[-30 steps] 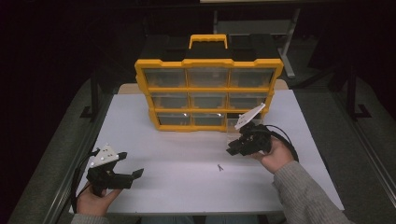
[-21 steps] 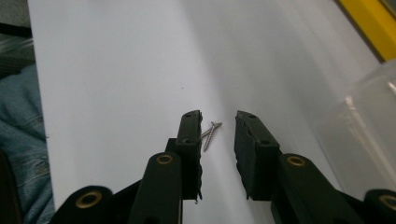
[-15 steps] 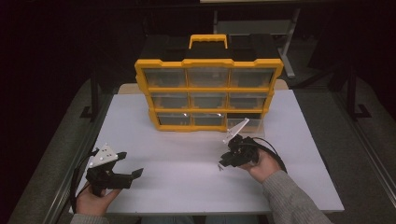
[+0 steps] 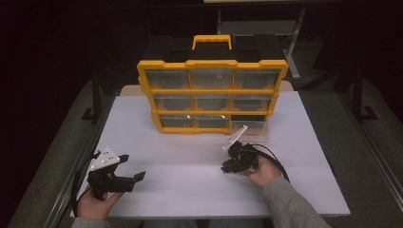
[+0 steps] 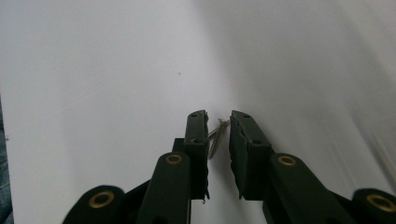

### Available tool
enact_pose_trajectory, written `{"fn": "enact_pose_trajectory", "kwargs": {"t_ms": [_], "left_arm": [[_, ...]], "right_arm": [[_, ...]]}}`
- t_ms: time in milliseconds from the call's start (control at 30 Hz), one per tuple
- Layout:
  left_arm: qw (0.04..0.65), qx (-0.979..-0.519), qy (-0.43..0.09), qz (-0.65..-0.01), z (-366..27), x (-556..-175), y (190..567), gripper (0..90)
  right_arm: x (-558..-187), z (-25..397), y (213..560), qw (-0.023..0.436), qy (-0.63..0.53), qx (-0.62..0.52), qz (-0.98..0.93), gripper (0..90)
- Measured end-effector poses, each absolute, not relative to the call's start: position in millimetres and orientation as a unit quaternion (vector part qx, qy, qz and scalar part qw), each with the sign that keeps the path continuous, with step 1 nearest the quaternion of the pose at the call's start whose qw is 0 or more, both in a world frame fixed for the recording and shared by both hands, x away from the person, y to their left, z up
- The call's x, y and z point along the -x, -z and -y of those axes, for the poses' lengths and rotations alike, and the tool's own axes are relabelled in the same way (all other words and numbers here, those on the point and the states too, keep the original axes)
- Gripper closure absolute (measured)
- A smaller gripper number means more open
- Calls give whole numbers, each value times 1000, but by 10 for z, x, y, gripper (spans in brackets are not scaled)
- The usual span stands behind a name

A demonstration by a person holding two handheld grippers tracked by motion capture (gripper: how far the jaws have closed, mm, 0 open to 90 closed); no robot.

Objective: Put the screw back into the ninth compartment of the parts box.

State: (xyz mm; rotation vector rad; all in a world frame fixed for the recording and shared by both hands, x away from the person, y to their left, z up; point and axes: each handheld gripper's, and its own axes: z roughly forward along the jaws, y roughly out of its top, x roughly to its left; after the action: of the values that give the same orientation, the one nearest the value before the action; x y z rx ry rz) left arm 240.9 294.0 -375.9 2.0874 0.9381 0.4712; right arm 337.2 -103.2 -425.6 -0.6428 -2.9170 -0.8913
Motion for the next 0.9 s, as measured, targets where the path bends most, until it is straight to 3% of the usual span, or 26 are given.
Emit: {"fn": "enact_pose_trajectory", "kwargs": {"t_ms": [900], "left_arm": [[395,-820,-188,-368,-2938,-2396,3742,150]], "right_arm": [[-3406,1009,4323,-4,264,202,943,863]]}}
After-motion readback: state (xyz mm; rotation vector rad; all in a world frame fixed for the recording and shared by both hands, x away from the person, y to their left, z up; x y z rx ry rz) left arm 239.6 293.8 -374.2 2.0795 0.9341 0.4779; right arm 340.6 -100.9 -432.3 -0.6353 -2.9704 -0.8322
